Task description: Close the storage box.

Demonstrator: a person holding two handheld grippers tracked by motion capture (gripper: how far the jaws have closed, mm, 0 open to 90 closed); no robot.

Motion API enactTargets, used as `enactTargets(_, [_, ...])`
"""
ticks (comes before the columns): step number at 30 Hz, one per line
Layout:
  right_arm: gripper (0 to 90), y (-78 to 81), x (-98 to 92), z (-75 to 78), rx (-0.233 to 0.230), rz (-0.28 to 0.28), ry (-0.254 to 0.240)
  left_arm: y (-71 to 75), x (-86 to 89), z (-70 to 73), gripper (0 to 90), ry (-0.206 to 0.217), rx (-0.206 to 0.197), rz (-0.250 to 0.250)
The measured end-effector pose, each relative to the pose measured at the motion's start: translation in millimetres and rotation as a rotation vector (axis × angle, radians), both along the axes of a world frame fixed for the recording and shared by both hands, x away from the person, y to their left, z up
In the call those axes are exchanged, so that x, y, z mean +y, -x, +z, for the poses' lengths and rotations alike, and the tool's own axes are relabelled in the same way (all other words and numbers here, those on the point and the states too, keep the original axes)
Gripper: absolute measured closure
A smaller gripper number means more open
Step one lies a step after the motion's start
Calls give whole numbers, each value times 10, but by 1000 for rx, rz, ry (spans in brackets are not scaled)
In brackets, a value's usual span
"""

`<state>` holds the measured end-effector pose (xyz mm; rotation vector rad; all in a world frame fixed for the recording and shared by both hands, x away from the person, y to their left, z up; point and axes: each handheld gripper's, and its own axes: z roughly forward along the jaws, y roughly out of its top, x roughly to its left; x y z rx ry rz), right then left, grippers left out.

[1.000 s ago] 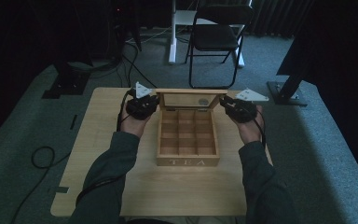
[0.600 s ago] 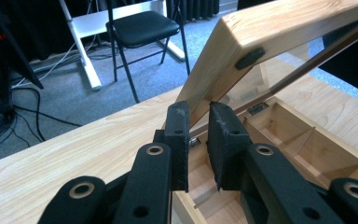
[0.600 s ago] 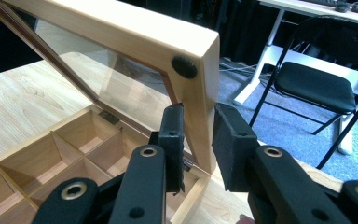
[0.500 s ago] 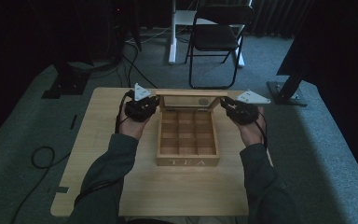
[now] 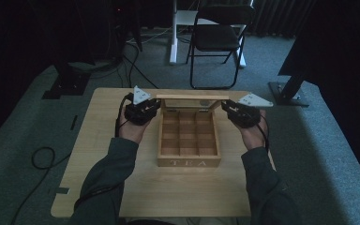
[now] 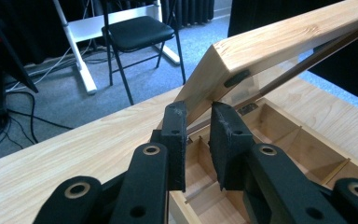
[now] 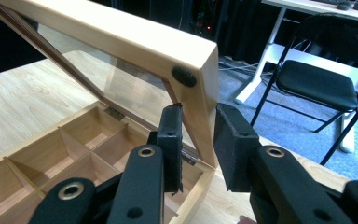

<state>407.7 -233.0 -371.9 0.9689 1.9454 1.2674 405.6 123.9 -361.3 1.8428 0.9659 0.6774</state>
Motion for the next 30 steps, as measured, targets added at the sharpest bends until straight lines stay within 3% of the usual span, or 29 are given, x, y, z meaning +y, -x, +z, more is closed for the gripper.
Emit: enactTargets(30, [690, 212, -16, -21, -5, 8, -56, 197, 15, -44, 751, 30, -6, -11])
